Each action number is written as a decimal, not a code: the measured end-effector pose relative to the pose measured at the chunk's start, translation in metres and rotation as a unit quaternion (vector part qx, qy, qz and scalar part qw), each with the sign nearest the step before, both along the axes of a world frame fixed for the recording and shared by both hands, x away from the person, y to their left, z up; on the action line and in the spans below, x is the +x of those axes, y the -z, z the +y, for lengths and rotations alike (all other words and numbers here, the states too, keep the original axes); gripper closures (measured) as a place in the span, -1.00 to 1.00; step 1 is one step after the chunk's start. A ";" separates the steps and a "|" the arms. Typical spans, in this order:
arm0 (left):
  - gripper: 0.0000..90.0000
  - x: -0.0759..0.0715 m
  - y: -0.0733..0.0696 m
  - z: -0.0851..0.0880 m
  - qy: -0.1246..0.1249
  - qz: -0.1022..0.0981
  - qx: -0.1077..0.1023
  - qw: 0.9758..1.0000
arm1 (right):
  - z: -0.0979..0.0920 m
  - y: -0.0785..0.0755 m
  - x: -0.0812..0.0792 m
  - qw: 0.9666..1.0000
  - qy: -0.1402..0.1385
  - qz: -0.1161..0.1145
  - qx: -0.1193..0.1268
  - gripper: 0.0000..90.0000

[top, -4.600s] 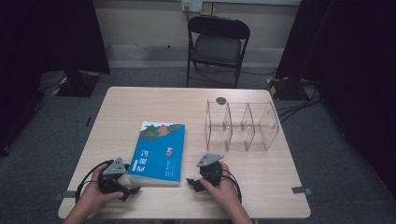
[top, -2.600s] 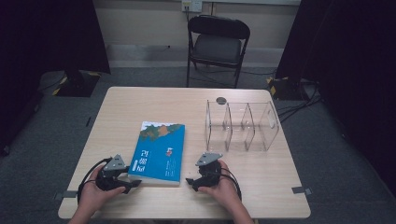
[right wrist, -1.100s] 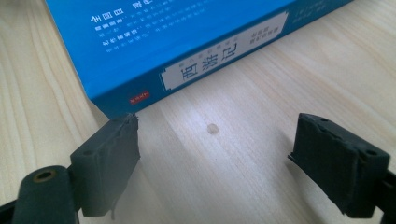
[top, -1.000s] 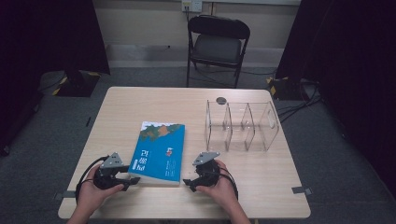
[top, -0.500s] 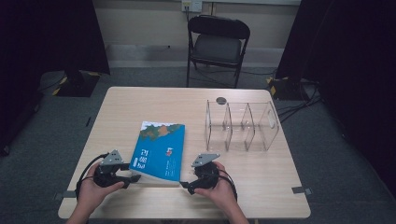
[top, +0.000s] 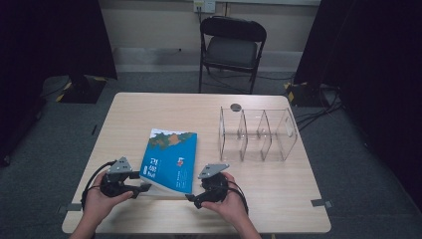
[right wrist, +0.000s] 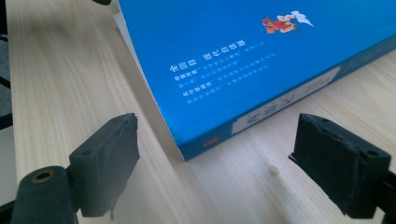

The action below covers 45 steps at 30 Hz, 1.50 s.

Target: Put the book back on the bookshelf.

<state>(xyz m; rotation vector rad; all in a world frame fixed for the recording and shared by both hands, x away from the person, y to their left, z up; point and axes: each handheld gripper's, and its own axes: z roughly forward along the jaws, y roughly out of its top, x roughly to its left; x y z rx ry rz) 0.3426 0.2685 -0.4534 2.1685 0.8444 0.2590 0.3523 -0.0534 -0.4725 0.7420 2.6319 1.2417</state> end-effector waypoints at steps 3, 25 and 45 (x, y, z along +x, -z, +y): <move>-0.10 0.001 -0.001 0.000 0.001 0.000 -0.003 1.000 | 0.004 0.000 -0.001 1.000 -0.001 0.000 -0.004 -0.70; -0.10 0.003 -0.005 -0.002 0.007 -0.001 -0.001 1.000 | 0.049 -0.002 0.008 0.999 -0.032 0.004 -0.001 -0.72; -0.11 0.005 -0.007 -0.004 0.001 0.002 -0.010 1.000 | 0.085 0.005 0.009 0.999 -0.004 -0.039 -0.015 -0.75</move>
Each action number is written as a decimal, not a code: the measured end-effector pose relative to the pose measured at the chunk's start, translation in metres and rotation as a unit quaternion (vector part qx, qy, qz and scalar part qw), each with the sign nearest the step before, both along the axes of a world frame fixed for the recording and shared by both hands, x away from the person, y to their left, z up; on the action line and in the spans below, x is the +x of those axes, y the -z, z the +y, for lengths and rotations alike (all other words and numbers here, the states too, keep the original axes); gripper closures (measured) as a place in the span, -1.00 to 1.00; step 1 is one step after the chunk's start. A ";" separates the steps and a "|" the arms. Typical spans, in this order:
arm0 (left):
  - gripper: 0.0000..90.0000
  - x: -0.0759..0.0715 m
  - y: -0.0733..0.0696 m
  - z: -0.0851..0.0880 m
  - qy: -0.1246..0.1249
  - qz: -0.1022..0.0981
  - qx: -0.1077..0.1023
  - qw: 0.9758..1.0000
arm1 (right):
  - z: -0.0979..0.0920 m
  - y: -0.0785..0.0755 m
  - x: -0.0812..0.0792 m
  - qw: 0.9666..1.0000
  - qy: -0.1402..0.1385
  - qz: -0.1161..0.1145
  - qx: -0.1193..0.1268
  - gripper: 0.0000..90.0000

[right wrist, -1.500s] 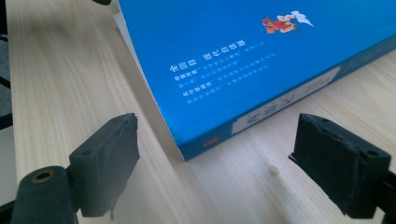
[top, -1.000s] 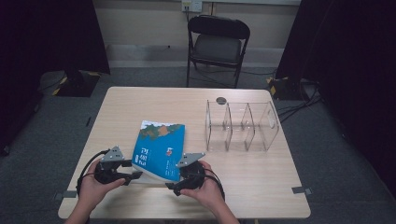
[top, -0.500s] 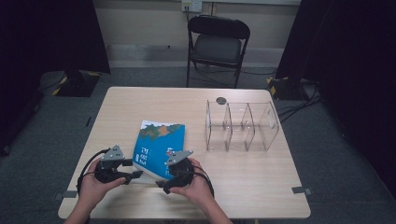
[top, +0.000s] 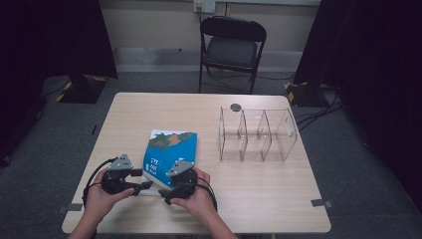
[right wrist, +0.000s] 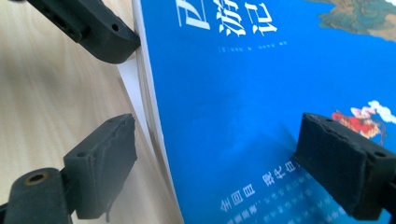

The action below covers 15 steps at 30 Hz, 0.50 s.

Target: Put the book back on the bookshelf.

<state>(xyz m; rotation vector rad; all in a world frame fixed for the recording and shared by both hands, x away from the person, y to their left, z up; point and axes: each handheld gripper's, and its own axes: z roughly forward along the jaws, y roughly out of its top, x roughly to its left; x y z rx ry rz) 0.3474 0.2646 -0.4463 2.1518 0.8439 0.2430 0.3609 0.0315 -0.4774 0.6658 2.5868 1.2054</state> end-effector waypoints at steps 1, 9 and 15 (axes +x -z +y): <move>-0.11 0.000 0.000 0.000 0.000 0.000 0.003 1.000 | 0.002 0.001 -0.001 1.000 -0.001 -0.009 -0.005 -0.75; -0.11 0.001 -0.001 0.000 0.002 0.000 0.001 1.000 | 0.004 0.003 -0.001 1.000 0.003 -0.024 -0.005 -0.72; -0.11 0.001 0.000 0.001 0.000 0.003 -0.003 1.000 | 0.007 0.005 -0.001 0.999 0.008 -0.030 0.005 -0.68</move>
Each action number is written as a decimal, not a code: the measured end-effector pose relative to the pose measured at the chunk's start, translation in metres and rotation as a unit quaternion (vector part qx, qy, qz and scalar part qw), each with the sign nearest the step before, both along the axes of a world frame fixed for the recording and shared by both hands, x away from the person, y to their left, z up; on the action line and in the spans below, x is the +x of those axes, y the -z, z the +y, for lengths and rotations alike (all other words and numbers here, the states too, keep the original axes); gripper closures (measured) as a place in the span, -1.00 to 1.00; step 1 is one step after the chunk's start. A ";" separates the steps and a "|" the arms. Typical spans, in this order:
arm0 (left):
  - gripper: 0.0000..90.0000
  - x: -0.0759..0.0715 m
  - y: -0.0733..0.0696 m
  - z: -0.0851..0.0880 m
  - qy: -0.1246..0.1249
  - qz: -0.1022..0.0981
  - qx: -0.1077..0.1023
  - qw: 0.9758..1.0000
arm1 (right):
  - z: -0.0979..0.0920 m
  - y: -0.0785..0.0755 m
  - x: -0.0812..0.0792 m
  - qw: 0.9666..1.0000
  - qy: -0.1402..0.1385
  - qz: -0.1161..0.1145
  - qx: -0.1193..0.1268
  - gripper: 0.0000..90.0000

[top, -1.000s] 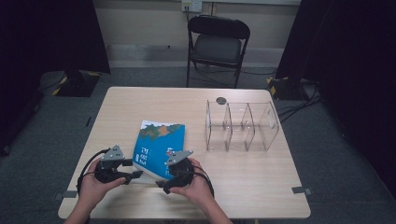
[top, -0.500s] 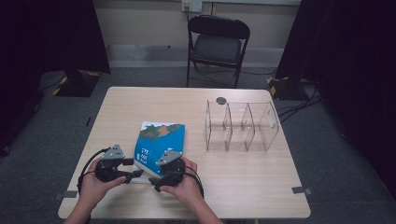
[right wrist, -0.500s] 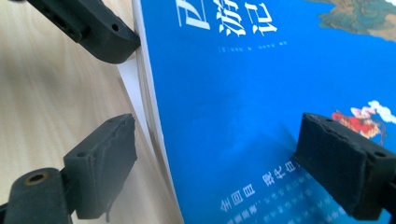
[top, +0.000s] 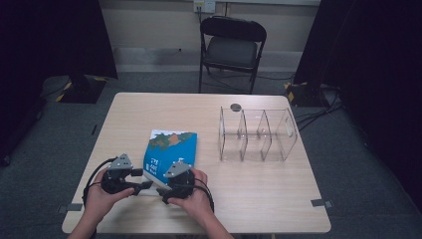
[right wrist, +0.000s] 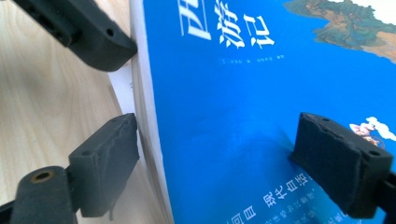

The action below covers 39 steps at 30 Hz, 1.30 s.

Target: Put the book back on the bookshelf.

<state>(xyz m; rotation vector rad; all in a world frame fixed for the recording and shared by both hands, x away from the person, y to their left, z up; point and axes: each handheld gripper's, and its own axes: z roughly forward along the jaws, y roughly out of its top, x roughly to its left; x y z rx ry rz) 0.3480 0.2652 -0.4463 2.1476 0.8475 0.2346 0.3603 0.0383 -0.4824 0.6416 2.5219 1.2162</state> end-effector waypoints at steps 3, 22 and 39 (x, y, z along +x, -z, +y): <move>-0.11 0.001 0.000 0.001 0.004 -0.004 0.002 1.000 | 0.000 0.000 0.001 1.000 0.002 -0.004 -0.003 -0.63; -0.25 0.001 0.006 0.003 0.005 0.014 -0.008 1.000 | -0.004 -0.005 0.002 1.000 -0.013 0.002 0.000 -0.19; -0.57 -0.012 0.018 0.007 0.025 0.016 0.033 0.999 | -0.003 -0.016 0.001 0.999 -0.031 0.013 -0.016 0.31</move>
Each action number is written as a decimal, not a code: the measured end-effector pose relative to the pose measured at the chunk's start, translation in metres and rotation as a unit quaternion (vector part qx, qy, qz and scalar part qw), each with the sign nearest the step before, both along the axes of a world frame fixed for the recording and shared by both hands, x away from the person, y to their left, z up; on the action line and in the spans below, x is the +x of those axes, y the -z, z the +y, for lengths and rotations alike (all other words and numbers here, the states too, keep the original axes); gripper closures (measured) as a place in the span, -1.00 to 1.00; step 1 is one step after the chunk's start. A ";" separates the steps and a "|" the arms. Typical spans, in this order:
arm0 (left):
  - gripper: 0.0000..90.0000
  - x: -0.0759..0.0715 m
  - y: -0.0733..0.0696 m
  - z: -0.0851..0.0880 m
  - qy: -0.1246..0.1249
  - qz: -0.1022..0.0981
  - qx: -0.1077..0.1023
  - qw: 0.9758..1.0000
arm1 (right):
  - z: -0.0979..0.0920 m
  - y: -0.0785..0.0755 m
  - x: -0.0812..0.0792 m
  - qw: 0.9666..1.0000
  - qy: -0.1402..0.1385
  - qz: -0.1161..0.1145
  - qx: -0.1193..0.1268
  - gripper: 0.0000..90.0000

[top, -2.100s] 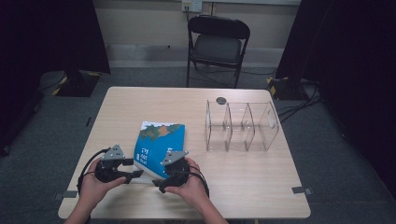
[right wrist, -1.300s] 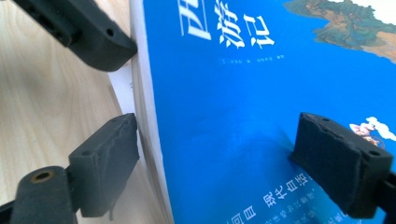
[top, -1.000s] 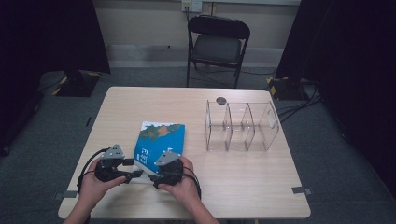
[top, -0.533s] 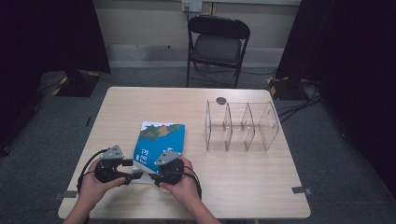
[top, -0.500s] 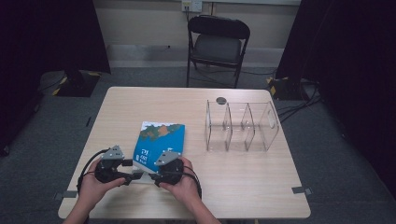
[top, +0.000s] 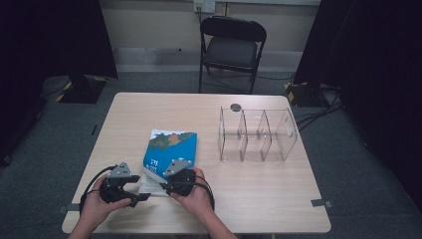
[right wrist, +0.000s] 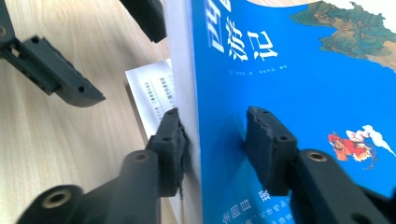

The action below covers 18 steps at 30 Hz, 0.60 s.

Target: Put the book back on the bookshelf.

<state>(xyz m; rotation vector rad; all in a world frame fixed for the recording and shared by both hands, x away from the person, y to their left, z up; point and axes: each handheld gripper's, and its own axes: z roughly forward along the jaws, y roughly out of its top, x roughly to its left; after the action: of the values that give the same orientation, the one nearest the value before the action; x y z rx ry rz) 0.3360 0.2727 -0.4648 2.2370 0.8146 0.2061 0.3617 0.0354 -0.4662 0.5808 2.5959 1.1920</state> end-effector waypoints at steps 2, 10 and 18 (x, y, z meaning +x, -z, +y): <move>-0.57 -0.001 0.000 -0.001 -0.003 -0.004 -0.002 1.000 | 0.000 -0.001 0.000 1.000 0.000 0.002 0.000 0.35; -0.63 -0.001 0.006 0.000 0.002 0.001 0.002 1.000 | 0.000 -0.006 -0.001 1.000 0.005 0.008 -0.009 0.46; -0.63 -0.001 0.008 -0.001 0.019 -0.003 0.004 1.000 | 0.001 -0.012 -0.002 1.000 0.007 0.004 -0.022 0.54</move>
<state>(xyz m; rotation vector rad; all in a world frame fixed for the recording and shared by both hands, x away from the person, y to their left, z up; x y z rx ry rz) 0.3346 0.2712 -0.4731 2.2558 0.7692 0.1998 0.3602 0.0364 -0.4546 0.5959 2.6139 1.1279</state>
